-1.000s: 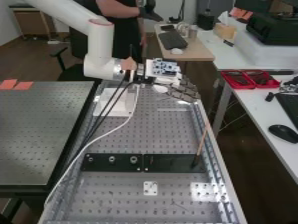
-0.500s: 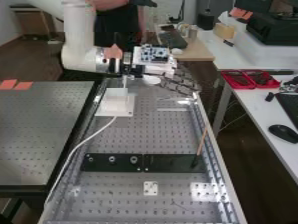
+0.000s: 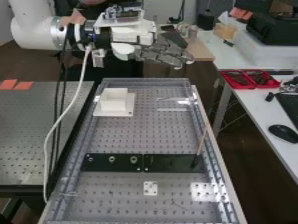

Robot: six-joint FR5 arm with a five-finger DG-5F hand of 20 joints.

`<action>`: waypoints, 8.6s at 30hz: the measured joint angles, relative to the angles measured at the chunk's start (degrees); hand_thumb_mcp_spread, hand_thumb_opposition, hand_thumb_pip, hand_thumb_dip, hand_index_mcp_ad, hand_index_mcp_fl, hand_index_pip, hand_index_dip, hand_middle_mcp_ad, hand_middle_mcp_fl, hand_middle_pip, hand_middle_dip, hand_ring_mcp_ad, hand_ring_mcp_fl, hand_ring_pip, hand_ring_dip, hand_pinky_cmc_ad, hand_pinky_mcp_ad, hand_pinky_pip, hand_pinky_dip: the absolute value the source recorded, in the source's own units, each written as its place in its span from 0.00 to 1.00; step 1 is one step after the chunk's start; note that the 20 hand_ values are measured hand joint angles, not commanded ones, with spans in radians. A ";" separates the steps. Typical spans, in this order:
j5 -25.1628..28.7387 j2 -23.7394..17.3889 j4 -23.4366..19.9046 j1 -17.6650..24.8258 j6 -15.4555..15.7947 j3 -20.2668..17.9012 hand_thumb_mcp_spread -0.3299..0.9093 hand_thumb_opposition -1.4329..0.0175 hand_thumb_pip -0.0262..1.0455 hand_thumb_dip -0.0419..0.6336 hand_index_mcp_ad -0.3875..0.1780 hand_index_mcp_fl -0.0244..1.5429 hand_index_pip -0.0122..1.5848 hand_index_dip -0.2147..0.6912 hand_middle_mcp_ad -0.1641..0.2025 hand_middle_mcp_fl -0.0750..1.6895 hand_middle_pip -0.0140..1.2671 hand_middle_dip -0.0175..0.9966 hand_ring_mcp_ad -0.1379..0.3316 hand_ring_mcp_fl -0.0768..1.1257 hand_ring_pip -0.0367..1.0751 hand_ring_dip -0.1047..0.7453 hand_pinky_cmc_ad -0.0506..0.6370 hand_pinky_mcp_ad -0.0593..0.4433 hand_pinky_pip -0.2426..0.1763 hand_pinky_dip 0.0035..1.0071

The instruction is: Grab the drill bit and place it in the clear container

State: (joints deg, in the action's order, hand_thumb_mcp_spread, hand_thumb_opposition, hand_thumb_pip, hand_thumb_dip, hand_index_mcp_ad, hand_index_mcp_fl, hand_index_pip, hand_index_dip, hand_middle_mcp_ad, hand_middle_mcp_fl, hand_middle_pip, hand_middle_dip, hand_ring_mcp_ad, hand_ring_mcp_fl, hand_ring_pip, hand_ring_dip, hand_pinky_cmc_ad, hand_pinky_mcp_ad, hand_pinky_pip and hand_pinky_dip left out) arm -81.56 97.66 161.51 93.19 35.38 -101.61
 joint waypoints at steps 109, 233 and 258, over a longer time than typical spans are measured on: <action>-3.81 -5.09 7.55 -1.63 5.04 3.23 0.53 0.50 0.20 0.17 0.58 0.25 0.05 0.52 0.65 0.13 0.12 0.15 0.73 0.09 0.13 0.10 0.75 0.73 0.36 0.30; -5.48 -5.14 7.91 -1.91 4.04 3.63 0.53 0.50 0.20 0.17 0.58 0.25 0.05 0.51 0.70 0.13 0.12 0.15 0.73 0.09 0.13 0.10 0.74 0.74 0.36 0.32; -5.49 -5.38 8.11 -1.93 4.04 3.57 0.53 0.50 0.20 0.16 0.58 0.25 0.05 0.51 0.70 0.13 0.12 0.15 0.73 0.09 0.13 0.10 0.74 0.73 0.36 0.33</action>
State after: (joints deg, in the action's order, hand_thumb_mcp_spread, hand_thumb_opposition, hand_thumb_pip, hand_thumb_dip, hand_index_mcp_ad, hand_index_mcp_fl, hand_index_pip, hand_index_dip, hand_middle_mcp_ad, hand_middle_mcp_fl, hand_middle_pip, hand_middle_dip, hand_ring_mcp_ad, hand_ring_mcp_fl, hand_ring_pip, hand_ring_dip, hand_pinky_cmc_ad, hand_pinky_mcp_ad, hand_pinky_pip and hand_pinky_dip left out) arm -87.05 92.28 169.62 91.26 39.42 -98.04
